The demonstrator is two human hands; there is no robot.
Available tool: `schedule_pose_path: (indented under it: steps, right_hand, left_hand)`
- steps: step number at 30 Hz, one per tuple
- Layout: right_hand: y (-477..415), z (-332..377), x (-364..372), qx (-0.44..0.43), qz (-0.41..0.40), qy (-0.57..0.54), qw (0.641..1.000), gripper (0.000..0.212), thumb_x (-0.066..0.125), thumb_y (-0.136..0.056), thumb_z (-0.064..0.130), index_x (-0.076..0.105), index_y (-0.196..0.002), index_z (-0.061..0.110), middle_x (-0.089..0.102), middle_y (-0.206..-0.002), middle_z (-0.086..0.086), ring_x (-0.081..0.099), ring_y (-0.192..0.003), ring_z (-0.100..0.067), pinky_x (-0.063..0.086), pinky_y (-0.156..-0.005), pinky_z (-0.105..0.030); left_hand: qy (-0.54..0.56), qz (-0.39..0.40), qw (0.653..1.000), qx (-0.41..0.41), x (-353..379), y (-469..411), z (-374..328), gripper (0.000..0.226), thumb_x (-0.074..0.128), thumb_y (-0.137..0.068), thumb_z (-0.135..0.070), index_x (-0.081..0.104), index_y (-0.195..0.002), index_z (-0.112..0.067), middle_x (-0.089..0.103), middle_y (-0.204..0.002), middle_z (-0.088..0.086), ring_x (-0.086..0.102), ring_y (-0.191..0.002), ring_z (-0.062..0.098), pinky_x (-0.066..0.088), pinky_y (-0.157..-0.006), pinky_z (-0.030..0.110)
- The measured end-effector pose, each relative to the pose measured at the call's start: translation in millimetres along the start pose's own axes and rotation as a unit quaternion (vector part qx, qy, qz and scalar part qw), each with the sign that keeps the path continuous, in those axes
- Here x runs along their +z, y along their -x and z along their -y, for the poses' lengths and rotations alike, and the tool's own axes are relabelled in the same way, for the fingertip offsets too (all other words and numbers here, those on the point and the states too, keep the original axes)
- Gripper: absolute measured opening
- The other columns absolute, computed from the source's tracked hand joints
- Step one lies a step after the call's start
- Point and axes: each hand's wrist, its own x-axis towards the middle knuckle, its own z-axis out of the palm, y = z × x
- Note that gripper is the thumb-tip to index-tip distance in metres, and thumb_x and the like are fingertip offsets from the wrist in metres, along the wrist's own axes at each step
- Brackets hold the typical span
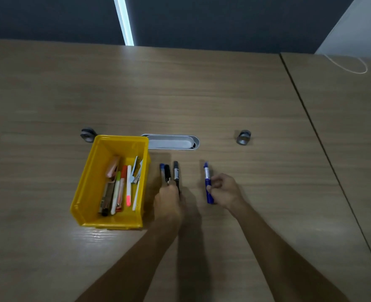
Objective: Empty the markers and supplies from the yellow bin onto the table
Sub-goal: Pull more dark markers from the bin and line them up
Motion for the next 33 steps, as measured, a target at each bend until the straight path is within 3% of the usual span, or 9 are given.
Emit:
schedule_pose_path:
  steps: [3, 6, 11, 15, 21, 25, 27, 29, 33]
  right_hand:
    - [-6.3, 2.8, 14.5, 0.005, 0.022, 0.006, 1.0, 0.017, 0.071, -0.085, 0.003, 0.062, -0.098, 0.011, 0.058, -0.071, -0.002, 0.058, -0.072, -0.019, 0.057, -0.077, -0.042]
    - [-4.4, 4.7, 28.5, 0.005, 0.038, 0.004, 0.999, 0.019, 0.072, -0.084, 0.003, 0.061, -0.093, 0.014, 0.055, -0.067, 0.0, 0.056, -0.066, -0.016, 0.057, -0.076, -0.041]
    - [3.2, 16.1, 38.3, -0.004, 0.053, -0.014, 0.998, 0.015, 0.068, -0.084, -0.002, 0.066, -0.088, 0.012, 0.065, -0.075, -0.007, 0.063, -0.076, -0.025, 0.057, -0.081, -0.047]
    - [11.0, 25.6, 37.9, -0.022, 0.038, 0.009, 0.999, 0.015, 0.065, -0.084, 0.003, 0.069, -0.083, 0.017, 0.069, -0.078, -0.006, 0.062, -0.072, -0.022, 0.051, -0.068, -0.032]
    - [29.3, 30.0, 35.1, -0.053, -0.012, 0.063, 0.997, 0.008, 0.068, -0.085, 0.009, 0.072, -0.087, 0.015, 0.072, -0.081, -0.007, 0.061, -0.064, -0.015, 0.046, -0.057, -0.022]
    - [36.4, 29.5, 33.5, -0.059, -0.008, 0.059, 0.996, 0.01, 0.065, -0.084, 0.007, 0.069, -0.081, 0.016, 0.072, -0.081, -0.014, 0.063, -0.068, -0.024, 0.052, -0.069, -0.031]
    - [39.9, 29.4, 31.7, -0.061, -0.003, 0.053, 0.997, 0.012, 0.065, -0.084, 0.006, 0.067, -0.078, 0.016, 0.073, -0.085, -0.019, 0.063, -0.072, -0.027, 0.054, -0.073, -0.038]
    - [42.5, 28.8, 29.5, -0.062, -0.005, 0.052, 0.997, 0.013, 0.066, -0.085, 0.009, 0.066, -0.076, 0.018, 0.074, -0.086, -0.017, 0.062, -0.072, -0.026, 0.052, -0.073, -0.037]
    - [42.4, 25.6, 25.9, -0.056, -0.008, 0.059, 0.997, 0.009, 0.068, -0.085, 0.016, 0.066, -0.078, 0.02, 0.074, -0.084, -0.009, 0.064, -0.071, -0.022, 0.051, -0.069, -0.033]
  left_hand:
    - [-0.007, -0.007, 1.0, 0.003, -0.4, -0.6, 1.6, 0.012, 0.064, -0.093, -0.027, 0.062, -0.103, -0.021, 0.065, -0.097, -0.002, 0.066, -0.086, 0.012, 0.06, -0.073, 0.031]
    - [-0.019, -0.034, 0.999, 0.015, -5.3, 1.8, 5.5, 0.013, 0.061, -0.095, -0.028, 0.063, -0.105, -0.02, 0.059, -0.111, 0.001, 0.063, -0.089, 0.014, 0.057, -0.075, 0.028]
    - [-0.001, -0.097, 0.994, 0.052, -22.9, 16.2, 19.6, 0.025, 0.054, -0.098, -0.027, 0.057, -0.122, -0.019, 0.055, -0.12, 0.003, 0.064, -0.095, 0.017, 0.054, -0.075, 0.028]
    - [0.022, -0.145, 0.981, 0.126, -40.7, 30.5, 25.5, 0.026, 0.053, -0.098, -0.025, 0.055, -0.123, -0.019, 0.053, -0.119, 0.003, 0.06, -0.095, 0.016, 0.052, -0.077, 0.027]
    - [0.155, -0.252, 0.92, 0.256, -84.5, 45.7, 21.0, 0.022, 0.055, -0.097, -0.023, 0.058, -0.117, -0.015, 0.053, -0.108, 0.001, 0.056, -0.091, 0.015, 0.051, -0.076, 0.033]
    - [0.261, -0.36, 0.876, 0.187, -115.4, 30.4, 35.7, 0.023, 0.058, -0.096, -0.025, 0.059, -0.118, -0.018, 0.054, -0.105, -0.004, 0.056, -0.083, 0.008, 0.048, -0.073, 0.017]
    - [0.264, -0.346, 0.895, 0.096, -120.7, 17.3, 54.1, 0.024, 0.056, -0.097, -0.026, 0.058, -0.119, -0.017, 0.056, -0.108, -0.002, 0.059, -0.087, 0.011, 0.052, -0.074, 0.025]
    - [0.204, -0.275, 0.939, 0.009, -116.7, 3.7, 76.3, 0.028, 0.057, -0.098, -0.026, 0.057, -0.123, -0.015, 0.059, -0.113, 0.005, 0.062, -0.097, 0.019, 0.054, -0.082, 0.032]
    - [0.032, -0.101, 0.993, -0.058, -98.0, -10.8, 110.8, 0.032, 0.061, -0.096, -0.021, 0.057, -0.126, -0.011, 0.062, -0.118, 0.011, 0.064, -0.107, 0.028, 0.055, -0.091, 0.041]
